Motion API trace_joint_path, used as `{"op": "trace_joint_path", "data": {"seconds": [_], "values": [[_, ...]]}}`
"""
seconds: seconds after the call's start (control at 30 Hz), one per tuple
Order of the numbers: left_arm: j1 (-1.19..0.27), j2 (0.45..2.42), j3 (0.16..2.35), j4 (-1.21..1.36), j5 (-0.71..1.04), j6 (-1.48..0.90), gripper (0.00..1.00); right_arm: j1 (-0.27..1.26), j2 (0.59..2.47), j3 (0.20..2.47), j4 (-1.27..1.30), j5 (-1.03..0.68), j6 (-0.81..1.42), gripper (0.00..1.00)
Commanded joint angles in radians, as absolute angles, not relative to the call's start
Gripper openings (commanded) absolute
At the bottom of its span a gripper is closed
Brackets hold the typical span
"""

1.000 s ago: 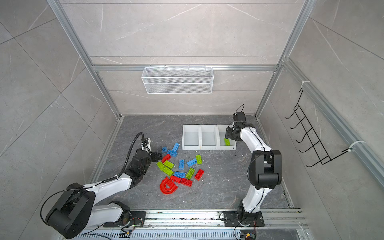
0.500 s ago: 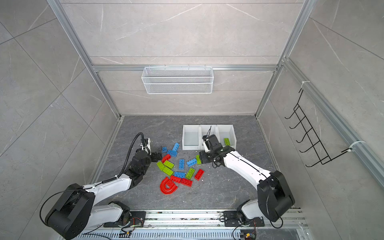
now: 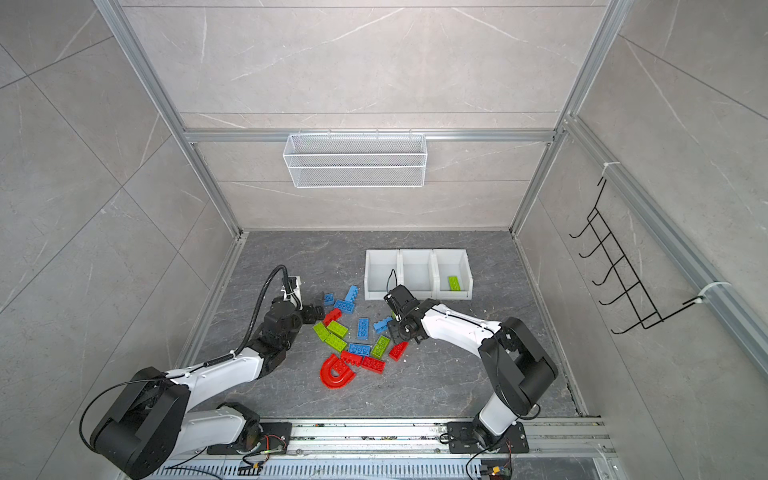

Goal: Sort the legos into containers by color
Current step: 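Move the right gripper to another lime-green brick and grasp it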

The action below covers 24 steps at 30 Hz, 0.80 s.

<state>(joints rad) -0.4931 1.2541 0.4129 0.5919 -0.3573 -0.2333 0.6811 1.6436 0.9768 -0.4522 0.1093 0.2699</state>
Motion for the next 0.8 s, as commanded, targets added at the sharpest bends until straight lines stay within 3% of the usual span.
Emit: {"op": "trace_joint_path", "data": {"seconds": [0.0, 0.37, 0.57, 0.77], "values": [[-0.49, 1.228, 0.411, 0.634, -0.364, -0.23, 1.0, 0.679, 1.689, 1.004, -0.413, 0.16, 0.282, 0.6], [-0.49, 1.241, 0.414, 0.634, -0.371, -0.232, 1.0, 0.614, 1.837, 1.072, -0.351, 0.114, 0.276, 0.52], [-0.49, 1.236, 0.411, 0.635, -0.374, -0.232, 1.0, 0.594, 1.808, 1.048, -0.34, 0.108, 0.269, 0.4], [-0.491, 1.24, 0.416, 0.633, -0.376, -0.236, 1.0, 0.565, 1.707, 1.025, -0.384, 0.1, 0.268, 0.34]]}}
